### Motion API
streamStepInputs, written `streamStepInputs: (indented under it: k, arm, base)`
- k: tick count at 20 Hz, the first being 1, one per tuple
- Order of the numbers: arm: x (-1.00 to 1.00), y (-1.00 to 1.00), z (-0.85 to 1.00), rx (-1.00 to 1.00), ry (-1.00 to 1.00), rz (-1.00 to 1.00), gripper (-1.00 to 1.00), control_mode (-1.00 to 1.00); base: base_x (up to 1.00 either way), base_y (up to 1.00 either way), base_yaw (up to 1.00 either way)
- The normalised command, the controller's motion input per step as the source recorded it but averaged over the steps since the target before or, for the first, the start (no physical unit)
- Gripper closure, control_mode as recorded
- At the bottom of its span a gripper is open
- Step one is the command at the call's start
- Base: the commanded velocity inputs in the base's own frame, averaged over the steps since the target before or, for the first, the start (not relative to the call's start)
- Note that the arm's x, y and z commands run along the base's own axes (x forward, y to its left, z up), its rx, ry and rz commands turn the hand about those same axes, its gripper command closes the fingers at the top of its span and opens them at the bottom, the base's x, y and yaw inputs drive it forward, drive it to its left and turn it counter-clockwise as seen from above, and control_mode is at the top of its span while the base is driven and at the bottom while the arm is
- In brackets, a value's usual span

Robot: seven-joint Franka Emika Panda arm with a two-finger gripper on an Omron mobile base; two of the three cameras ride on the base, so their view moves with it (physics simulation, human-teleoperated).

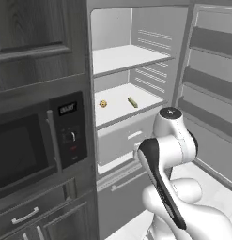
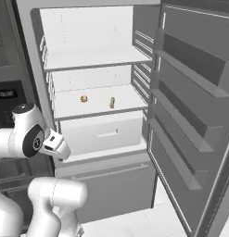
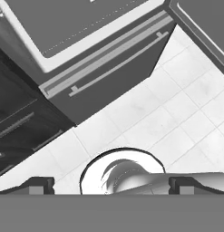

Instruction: Pick the egg and butter from the fridge and place them by the bowl for mixing.

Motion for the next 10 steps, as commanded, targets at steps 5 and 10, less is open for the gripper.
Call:
streamStepInputs:
  k: [5,10]
  arm:
    - [0.00,0.00,0.00,0.00,0.00,0.00,-1.00,1.00]
    - [0.00,0.00,0.00,0.00,0.00,0.00,-1.00,1.00]
  base:
    - [0.54,-0.38,0.21]
    - [0.53,-0.27,0.35]
